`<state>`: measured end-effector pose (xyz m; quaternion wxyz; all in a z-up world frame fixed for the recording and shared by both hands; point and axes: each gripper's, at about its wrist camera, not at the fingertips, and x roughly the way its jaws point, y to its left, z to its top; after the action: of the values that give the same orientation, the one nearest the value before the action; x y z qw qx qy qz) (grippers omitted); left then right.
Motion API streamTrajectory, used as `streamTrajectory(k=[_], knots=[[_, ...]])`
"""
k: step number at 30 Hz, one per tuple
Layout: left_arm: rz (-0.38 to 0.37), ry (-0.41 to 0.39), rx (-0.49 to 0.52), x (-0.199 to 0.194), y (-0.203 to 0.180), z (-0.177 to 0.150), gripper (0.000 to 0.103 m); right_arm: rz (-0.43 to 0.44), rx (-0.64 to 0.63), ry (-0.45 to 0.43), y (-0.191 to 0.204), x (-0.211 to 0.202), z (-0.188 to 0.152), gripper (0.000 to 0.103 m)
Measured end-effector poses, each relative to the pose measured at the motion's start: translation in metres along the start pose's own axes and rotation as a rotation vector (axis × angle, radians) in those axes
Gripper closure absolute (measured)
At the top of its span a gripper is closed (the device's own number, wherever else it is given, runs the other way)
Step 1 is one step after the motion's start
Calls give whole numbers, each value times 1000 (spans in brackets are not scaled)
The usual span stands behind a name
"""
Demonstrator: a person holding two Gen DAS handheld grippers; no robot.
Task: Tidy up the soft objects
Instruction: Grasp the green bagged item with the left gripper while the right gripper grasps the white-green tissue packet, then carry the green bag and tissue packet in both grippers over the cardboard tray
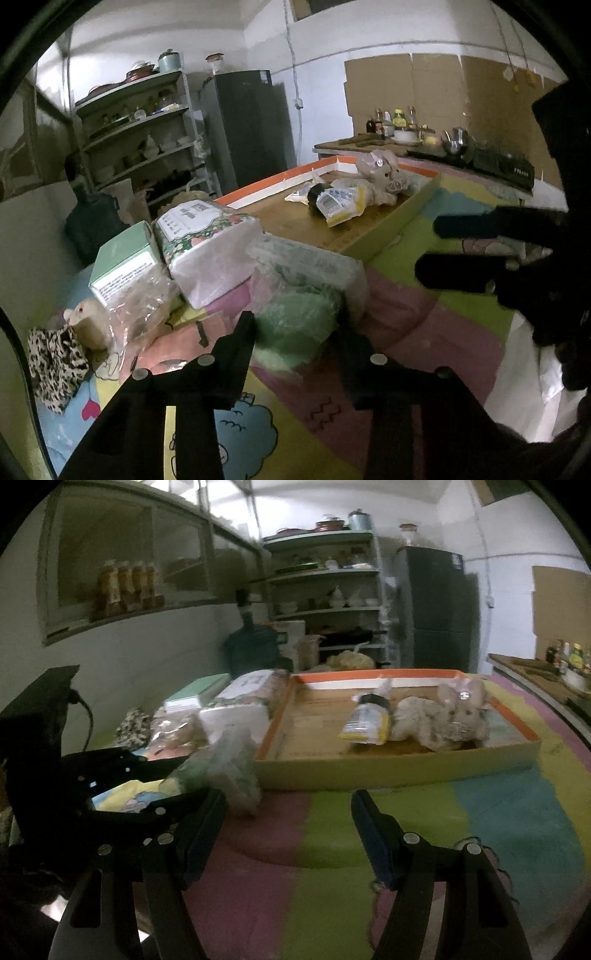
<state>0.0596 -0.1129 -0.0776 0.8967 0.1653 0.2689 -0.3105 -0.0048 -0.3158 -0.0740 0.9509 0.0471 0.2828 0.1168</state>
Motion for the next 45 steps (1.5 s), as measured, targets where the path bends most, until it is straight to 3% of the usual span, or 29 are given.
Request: streamTrajectory(k=[4,11,16,28,29,30,31,45], knots=[[-24,-32,-76,-19,12,-1,62,66,-38,17,12,9,2,31],[-11,-108,-204,-66,37,-3,62,114,-102,53,36,28,5,31],[20,-152,-258,-87,50,-7,62,159,-78,85,48,46,11,31],[35,-139,-362,-85,74,-20,62,21,-81,182,68,80,9,31],[37,-138,-369,-85,74,-22,62,11,-77,190,67,81,8,34],[38,-138,-376,-85,75,-23,62,-2,-77,196,67,82,7,52],[39,-138,-381,-85,76,-24,62,-9,-78,198,67,82,7,52],[43,-162,-431,-87,81,-11,62,-20,-111,81,69,45,24,57]])
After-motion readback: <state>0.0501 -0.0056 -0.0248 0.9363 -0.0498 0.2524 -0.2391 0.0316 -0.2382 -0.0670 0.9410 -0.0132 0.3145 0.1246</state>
